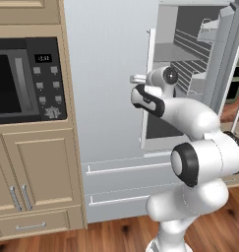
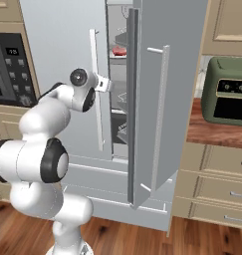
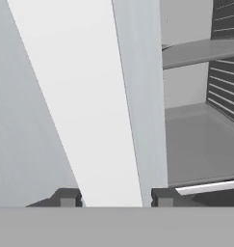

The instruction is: Retrieve the steak from the fridge and place it on the saucepan with marinade on the stove.

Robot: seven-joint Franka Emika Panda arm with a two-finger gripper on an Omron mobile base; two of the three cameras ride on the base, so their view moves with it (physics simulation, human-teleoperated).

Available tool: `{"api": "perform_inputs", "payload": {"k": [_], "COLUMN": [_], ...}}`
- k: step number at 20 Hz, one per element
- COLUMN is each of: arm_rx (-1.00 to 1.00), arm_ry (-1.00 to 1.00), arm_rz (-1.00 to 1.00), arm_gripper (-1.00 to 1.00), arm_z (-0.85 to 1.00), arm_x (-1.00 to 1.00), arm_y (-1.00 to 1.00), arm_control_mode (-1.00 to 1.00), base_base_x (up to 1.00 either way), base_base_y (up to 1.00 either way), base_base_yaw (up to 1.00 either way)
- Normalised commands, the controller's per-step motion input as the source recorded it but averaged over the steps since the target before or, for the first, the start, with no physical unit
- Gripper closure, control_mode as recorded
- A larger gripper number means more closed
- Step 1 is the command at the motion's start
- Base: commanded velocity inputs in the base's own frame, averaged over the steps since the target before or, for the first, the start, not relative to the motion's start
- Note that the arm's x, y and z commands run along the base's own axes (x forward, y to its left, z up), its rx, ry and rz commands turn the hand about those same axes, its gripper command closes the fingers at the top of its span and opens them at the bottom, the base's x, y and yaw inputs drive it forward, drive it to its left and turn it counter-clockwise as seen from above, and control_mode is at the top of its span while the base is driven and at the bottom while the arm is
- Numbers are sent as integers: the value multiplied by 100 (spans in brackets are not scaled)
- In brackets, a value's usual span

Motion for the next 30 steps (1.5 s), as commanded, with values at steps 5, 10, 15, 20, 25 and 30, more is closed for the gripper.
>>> {"api": "perform_inputs", "payload": {"k": [5,10,15,20,25,30], "arm_rx": [0,0,0,0,0,0], "arm_ry": [3,19,25,15,11,10], "arm_rz": [0,0,-1,0,0,-2], "arm_gripper": [100,100,100,100,100,100], "arm_z": [0,0,0,-9,-21,-27], "arm_x": [21,-24,-74,-82,-66,-54], "arm_y": [0,28,51,83,99,100], "arm_control_mode": [-100,-100,-100,-100,-100,-100], "base_base_x": [0,0,0,0,0,0], "base_base_y": [0,0,0,0,0,0], "base_base_yaw": [0,0,0,0,0,0]}}
